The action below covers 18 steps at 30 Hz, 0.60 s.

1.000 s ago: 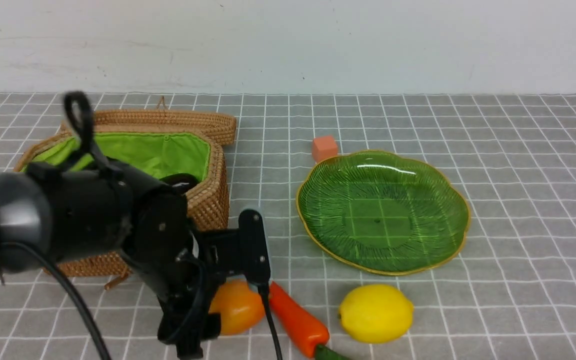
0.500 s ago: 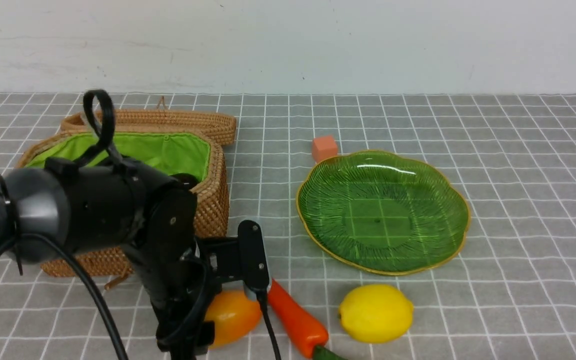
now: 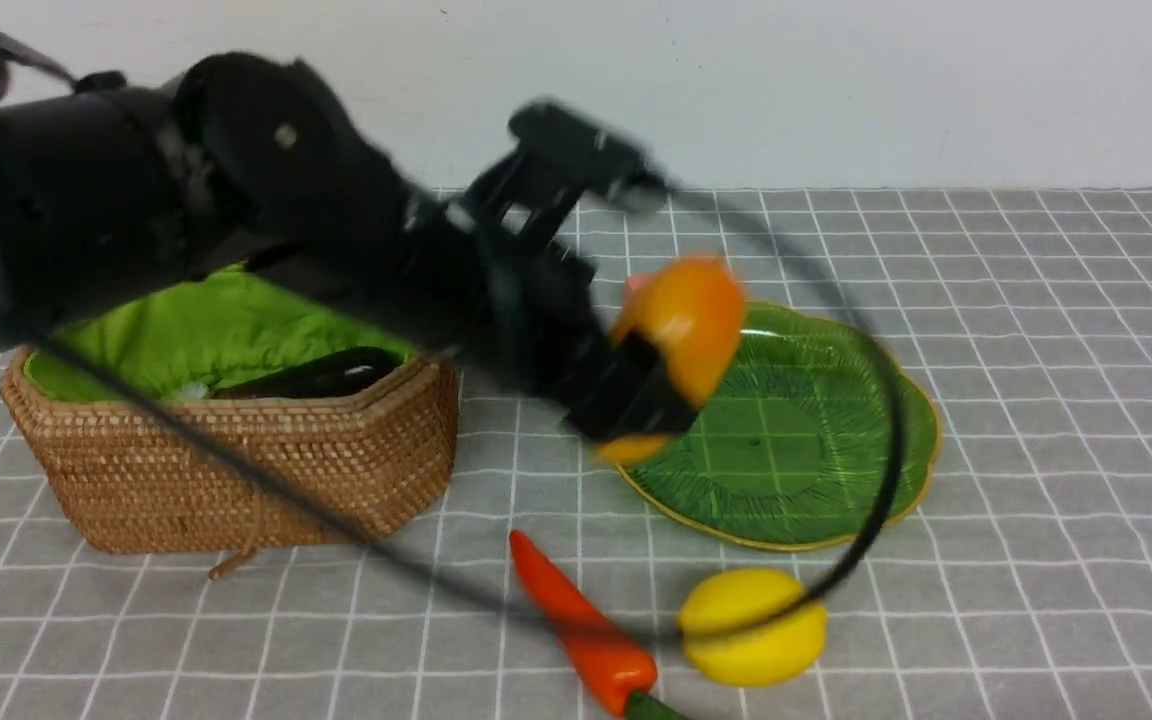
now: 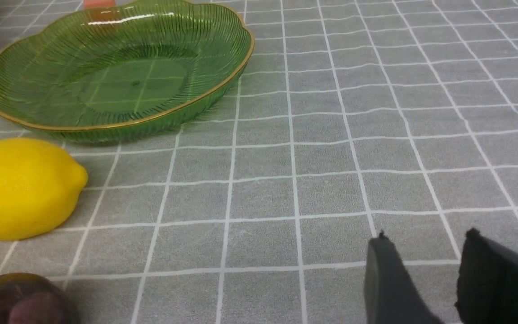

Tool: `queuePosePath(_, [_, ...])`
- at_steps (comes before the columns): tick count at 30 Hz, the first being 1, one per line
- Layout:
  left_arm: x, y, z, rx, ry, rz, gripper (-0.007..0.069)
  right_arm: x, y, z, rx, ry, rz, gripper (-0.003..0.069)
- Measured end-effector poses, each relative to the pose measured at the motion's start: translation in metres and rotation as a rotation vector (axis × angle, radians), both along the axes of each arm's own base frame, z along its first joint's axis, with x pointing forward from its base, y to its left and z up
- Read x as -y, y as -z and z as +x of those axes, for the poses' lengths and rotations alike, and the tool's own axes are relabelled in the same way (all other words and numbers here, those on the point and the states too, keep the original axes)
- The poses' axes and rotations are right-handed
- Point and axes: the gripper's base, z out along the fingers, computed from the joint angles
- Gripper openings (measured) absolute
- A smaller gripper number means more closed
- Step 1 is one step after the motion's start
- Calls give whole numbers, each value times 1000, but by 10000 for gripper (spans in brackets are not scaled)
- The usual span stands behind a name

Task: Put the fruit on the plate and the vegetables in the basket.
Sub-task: Grab the mango with your left arm and place it on the right plate

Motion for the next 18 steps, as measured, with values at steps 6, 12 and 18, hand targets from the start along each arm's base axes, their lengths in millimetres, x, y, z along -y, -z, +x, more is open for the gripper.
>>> queuePosePath(6, [31, 24, 49, -32, -34, -67, 494, 0, 0, 0, 0, 0, 0, 240])
queuePosePath(12, [50, 86, 87, -113, -107, -48, 494, 0, 0, 0, 0, 0, 0, 240])
queuePosePath(18, [51, 102, 93, -125, -129, -39, 494, 0, 0, 0, 0, 0, 0, 240])
